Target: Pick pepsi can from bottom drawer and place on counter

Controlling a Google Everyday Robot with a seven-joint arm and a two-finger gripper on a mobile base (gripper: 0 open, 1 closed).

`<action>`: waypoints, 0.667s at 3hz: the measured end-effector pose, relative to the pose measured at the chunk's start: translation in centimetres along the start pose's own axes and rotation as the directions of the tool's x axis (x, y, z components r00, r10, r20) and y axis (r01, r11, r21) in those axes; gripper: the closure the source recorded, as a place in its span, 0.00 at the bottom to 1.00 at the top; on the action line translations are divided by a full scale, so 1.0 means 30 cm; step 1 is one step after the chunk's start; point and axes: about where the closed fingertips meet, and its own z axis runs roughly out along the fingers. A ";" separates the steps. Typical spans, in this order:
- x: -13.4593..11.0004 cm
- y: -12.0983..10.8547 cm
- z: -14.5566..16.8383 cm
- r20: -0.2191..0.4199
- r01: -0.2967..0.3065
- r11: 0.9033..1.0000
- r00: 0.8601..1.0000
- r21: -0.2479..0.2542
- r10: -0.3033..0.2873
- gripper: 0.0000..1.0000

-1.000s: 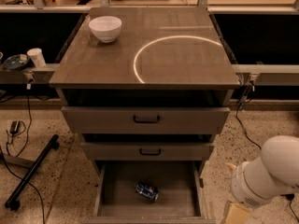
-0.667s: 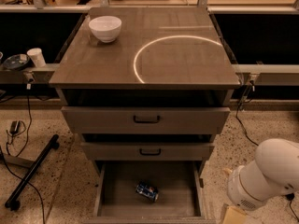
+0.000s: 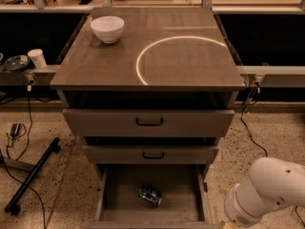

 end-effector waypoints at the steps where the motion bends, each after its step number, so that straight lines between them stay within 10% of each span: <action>1: 0.013 0.001 0.085 0.003 -0.030 0.996 1.000 0.079 0.030 0.00; 2: 0.013 0.001 0.085 0.003 -0.030 0.996 1.000 0.079 0.030 0.00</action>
Offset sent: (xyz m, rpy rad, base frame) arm -0.0073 0.0047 -0.0214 -0.0306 -0.0325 -0.0315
